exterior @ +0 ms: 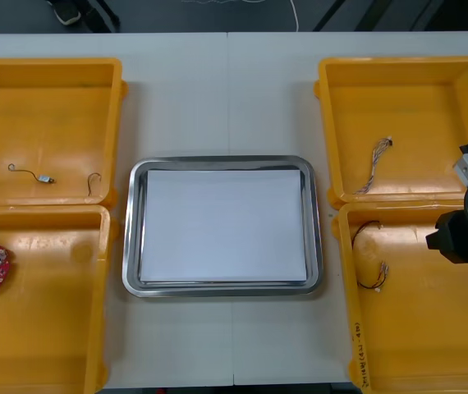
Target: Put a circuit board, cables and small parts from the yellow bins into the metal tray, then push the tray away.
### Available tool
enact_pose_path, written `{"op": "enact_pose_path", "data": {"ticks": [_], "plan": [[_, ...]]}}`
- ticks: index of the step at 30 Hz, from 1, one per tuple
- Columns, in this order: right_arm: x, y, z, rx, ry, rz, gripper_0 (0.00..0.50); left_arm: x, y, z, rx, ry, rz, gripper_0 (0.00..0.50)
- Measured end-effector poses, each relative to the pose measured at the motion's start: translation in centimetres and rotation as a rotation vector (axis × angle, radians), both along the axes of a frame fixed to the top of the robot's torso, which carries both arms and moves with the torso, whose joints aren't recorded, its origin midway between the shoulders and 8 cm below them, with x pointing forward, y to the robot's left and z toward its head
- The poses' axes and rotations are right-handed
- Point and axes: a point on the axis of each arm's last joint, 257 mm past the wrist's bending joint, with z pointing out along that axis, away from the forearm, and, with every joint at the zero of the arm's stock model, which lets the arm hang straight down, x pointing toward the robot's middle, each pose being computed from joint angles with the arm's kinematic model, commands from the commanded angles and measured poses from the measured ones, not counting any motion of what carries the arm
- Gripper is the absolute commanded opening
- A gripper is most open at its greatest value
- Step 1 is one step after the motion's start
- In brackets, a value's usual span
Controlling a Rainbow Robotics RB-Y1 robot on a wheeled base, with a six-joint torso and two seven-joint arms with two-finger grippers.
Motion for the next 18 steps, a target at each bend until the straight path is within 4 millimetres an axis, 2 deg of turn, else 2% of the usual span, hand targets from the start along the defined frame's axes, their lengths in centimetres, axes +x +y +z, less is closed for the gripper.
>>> {"op": "enact_pose_path", "data": {"ticks": [18], "plan": [[0.00,0.00,0.00,0.000,0.000,0.000,0.500,0.00,0.00,0.00,0.000,0.000,0.000,0.500]]}}
